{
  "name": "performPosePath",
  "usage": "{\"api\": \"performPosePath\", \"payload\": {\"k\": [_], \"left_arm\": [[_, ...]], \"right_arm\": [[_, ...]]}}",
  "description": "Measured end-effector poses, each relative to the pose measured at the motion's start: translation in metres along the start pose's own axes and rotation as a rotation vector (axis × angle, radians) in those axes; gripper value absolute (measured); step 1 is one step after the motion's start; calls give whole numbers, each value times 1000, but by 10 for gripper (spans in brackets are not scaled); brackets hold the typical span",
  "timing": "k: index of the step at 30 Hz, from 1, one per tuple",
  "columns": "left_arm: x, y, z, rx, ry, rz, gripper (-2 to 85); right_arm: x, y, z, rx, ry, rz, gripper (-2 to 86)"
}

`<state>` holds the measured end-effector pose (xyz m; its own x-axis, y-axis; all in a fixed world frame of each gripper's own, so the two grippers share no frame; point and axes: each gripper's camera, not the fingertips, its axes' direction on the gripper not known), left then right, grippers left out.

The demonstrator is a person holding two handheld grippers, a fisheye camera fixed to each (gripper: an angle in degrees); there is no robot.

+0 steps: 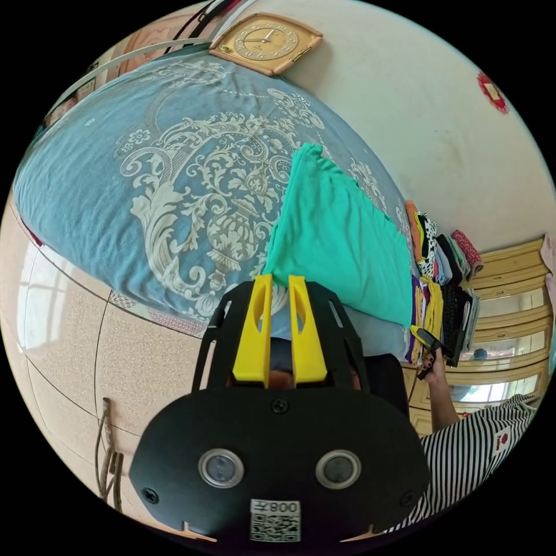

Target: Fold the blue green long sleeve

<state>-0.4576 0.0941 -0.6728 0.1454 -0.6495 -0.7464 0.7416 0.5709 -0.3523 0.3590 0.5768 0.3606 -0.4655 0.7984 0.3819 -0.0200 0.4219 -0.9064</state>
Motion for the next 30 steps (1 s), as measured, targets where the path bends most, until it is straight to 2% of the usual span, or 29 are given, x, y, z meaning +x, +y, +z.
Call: {"api": "performPosePath", "payload": {"k": [4, 8, 14, 18, 20, 22, 24, 27, 30], "left_arm": [[-3, 3, 28, -32, 91, -31, 34], [5, 9, 46, -57, 87, -29, 12], [27, 27, 45, 25, 49, 24, 6], [32, 40, 84, -48, 27, -4, 12], [34, 56, 94, 1, 74, -63, 19], [46, 69, 93, 50, 24, -57, 25], [67, 79, 93, 71, -3, 2, 30], [133, 92, 111, 68, 28, 211, 43], [228, 107, 161, -26, 153, 494, 65]], "right_arm": [[5, -3, 7, -26, -14, 20, 26], [4, -4, 3, -47, -30, 10, 8], [-19, -3, -38, -41, 86, -70, 1], [-12, -4, -29, -97, 83, -45, 0], [-12, -4, -22, -108, 83, -29, 0], [-20, -2, -31, -76, 89, -25, 0], [-24, -1, -42, -51, 77, -29, 0], [-30, -1, -67, 16, 16, -28, 0], [-41, -3, -86, 74, -51, -39, 0]]}}
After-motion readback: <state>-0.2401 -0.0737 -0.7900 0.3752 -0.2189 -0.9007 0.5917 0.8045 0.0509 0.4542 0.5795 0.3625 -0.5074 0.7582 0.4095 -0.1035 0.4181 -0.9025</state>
